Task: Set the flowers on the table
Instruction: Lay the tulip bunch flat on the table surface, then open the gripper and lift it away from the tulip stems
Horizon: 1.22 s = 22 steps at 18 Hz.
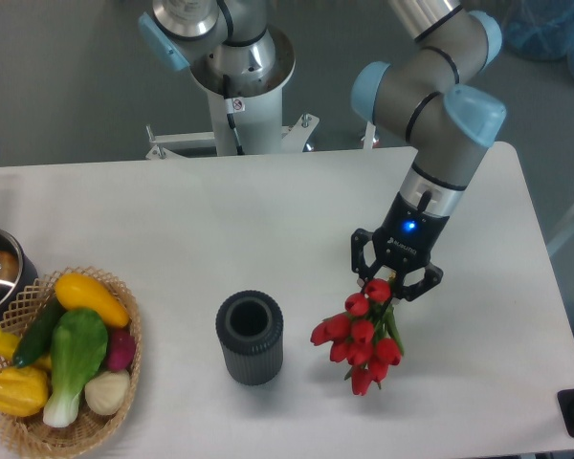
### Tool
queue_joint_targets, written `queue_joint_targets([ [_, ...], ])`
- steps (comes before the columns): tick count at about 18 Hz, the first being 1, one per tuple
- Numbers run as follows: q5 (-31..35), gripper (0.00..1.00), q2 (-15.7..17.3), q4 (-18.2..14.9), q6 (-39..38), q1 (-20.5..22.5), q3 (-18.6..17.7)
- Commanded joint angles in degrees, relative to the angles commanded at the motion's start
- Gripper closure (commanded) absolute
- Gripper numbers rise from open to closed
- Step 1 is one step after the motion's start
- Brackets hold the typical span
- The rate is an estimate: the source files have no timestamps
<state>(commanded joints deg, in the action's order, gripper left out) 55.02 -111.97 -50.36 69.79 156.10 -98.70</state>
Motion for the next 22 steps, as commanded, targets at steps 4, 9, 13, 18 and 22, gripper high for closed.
queue_joint_targets([
  [4,0.09,0.51,-0.88,0.0,0.0,-0.62,0.09],
  [9,0.09,0.27,-0.97,0.0,0.44,-0.27,0.44],
  [13,1.57,0.0,-0.45,0.09,1.84,2.01,2.19],
  [18,7.03,0.0,1.75,0.0,1.93,4.03,2.72],
  [22,13.79,0.0,3.86,-0.35,2.46,5.09,2.64],
])
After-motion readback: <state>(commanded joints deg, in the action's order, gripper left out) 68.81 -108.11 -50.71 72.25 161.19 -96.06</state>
